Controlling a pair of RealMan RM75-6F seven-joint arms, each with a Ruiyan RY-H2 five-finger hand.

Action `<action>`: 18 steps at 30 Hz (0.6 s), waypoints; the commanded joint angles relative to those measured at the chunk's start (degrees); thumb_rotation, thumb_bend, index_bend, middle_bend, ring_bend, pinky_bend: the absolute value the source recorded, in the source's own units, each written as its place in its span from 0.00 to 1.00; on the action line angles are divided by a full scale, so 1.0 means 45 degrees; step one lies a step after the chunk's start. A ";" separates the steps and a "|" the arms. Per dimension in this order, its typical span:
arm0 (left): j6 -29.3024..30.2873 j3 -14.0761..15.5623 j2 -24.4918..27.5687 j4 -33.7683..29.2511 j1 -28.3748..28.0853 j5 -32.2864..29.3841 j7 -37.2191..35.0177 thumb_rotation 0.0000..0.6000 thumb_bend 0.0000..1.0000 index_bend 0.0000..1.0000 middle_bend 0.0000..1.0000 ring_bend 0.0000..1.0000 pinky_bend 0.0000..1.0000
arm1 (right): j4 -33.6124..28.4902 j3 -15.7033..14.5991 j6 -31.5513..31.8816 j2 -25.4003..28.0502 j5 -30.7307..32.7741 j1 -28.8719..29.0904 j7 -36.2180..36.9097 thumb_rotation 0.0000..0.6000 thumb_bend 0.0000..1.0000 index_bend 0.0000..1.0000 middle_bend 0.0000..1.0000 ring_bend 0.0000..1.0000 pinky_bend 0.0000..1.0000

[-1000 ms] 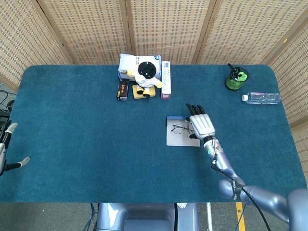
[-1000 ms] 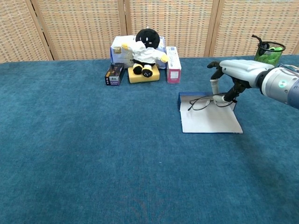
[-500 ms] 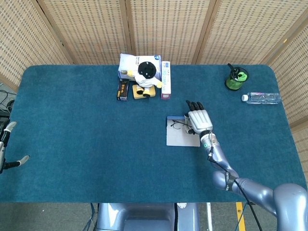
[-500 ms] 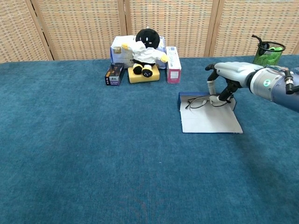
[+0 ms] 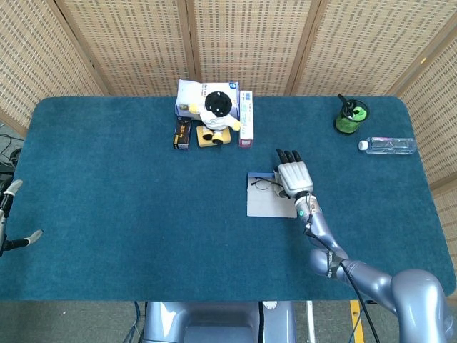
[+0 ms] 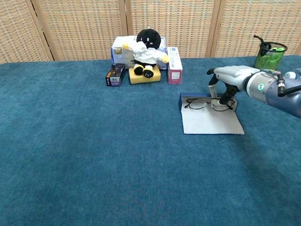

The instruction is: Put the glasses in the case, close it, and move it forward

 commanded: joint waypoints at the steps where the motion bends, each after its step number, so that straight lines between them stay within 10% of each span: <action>1: -0.0004 -0.0001 -0.0001 0.0001 -0.0001 -0.0005 0.0001 1.00 0.00 0.00 0.00 0.00 0.00 | 0.0160 -0.0007 -0.0045 -0.0091 0.0057 0.0059 -0.0042 1.00 0.52 0.60 0.03 0.00 0.00; 10: -0.0012 0.0015 0.0004 0.0009 0.0017 -0.0027 -0.0008 1.00 0.00 0.00 0.00 0.00 0.00 | 0.0515 0.0067 0.0144 -0.0313 -0.0004 0.0127 0.0069 1.00 0.45 0.46 0.00 0.00 0.00; 18: -0.0020 -0.0002 -0.0005 0.0023 0.0012 -0.0067 0.0008 1.00 0.00 0.00 0.00 0.00 0.00 | 0.0891 0.0111 0.0625 -0.0506 -0.0237 0.0032 0.0242 1.00 0.17 0.16 0.00 0.00 0.00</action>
